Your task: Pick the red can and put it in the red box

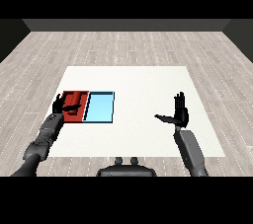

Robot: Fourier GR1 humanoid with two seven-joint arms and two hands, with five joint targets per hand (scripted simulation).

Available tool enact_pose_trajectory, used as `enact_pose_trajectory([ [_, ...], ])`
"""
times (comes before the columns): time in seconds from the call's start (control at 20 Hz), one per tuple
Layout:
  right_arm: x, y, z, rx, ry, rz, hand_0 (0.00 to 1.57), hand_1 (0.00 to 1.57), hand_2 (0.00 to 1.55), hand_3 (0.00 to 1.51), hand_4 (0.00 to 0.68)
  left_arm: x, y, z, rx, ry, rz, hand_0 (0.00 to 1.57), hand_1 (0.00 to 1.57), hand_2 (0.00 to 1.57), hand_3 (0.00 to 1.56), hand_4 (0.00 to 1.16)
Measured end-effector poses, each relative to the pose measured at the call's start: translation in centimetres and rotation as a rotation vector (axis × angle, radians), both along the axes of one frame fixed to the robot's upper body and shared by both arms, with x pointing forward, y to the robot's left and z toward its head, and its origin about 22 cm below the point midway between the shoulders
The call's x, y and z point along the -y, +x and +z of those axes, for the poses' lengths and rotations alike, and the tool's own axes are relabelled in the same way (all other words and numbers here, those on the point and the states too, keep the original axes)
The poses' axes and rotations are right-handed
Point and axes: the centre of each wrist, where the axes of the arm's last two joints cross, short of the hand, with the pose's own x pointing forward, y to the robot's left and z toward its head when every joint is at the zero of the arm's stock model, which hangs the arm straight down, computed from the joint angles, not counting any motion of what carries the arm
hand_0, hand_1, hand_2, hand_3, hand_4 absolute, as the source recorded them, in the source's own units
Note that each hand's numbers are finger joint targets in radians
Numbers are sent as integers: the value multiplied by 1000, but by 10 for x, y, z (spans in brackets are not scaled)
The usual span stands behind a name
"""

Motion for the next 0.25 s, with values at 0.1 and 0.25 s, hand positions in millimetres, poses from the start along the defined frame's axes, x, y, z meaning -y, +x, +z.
enact_pose_trajectory([
  [0.1, 1, -2, 1, 10, 2, 19, 0, 0, 0, 0, 0, 1, 7, 11, 109, -46, -54, 223, 223, 0, 0, 0],
  [0.25, -5, -7, 1, 23, -2, 53, 0, 0, 0, 0, 0, 13, 14, 15, 249, -111, -154, 0, 0, 0, 0, 0],
])
